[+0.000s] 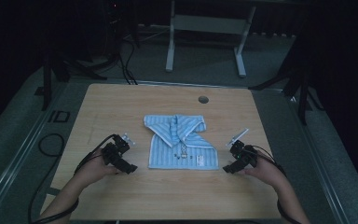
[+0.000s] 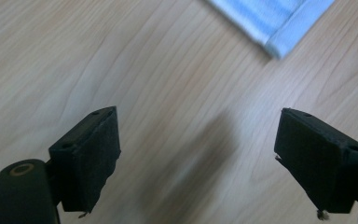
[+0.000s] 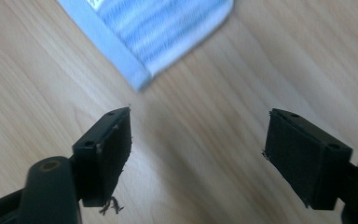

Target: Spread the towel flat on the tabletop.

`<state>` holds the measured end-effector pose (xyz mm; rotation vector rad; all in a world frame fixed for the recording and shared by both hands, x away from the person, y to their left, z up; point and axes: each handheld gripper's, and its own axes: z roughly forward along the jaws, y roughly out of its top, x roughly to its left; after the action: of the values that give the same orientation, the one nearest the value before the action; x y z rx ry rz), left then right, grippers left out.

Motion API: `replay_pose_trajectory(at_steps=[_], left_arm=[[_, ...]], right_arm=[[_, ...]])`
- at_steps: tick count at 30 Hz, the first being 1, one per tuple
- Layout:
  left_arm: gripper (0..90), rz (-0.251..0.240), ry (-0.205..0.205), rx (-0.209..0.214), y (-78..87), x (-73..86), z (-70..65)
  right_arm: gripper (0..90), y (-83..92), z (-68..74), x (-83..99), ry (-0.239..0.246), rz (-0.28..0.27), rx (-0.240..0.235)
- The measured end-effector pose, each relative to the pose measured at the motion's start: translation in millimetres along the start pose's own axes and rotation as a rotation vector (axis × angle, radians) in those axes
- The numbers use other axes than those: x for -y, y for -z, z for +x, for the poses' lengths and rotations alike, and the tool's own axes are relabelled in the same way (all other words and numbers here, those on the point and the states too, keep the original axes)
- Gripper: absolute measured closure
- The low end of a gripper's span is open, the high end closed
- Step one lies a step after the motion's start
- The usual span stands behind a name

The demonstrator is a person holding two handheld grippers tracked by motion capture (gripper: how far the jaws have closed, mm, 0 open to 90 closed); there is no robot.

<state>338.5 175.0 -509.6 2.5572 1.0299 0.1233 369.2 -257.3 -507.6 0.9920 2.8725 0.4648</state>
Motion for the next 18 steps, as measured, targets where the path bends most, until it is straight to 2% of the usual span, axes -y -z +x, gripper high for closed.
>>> replay_pose_trajectory(at_steps=[1, 2, 6, 8, 11, 12, 15, 18], left_arm=[[18.1, 0.003, -0.016, 0.0, -5.8, -10.5, -3.0], [20.7, 0.005, -0.018, 0.0, -7.8, -14.4, -4.0], [21.0, 0.005, -0.019, -0.003, -13.6, -26.2, -6.6], [21.3, 0.005, -0.022, 0.003, -18.7, -38.7, -8.9], [22.7, -0.009, -0.026, 0.002, -22.3, -51.5, -12.0], [22.7, -0.009, -0.026, 0.002, -22.3, -51.5, -12.0], [25.3, -0.047, -0.024, 0.01, -26.7, -68.2, -14.9], [26.8, -0.044, -0.032, 0.01, -29.6, -76.1, -16.5]], right_arm=[[28.5, -0.5, 0.2, -10.7, 0.015, -0.002, -0.001], [30.5, -0.5, 0.7, -13.4, 0.02, 0.001, -0.001], [35.2, -2.2, 2.2, -28.3, 0.039, 0.004, -0.001], [36.2, -3.8, 3.1, -36.3, 0.049, 0.01, 0.007], [40.6, -5.9, 4.6, -48.2, 0.076, 0.015, 0.008], [40.6, -5.9, 4.6, -48.2, 0.076, 0.015, 0.008], [43.3, -9.9, 9.1, -63.4, 0.124, 0.026, 0.021], [43.5, -12.0, 11.1, -71.2, 0.133, 0.027, 0.021]])
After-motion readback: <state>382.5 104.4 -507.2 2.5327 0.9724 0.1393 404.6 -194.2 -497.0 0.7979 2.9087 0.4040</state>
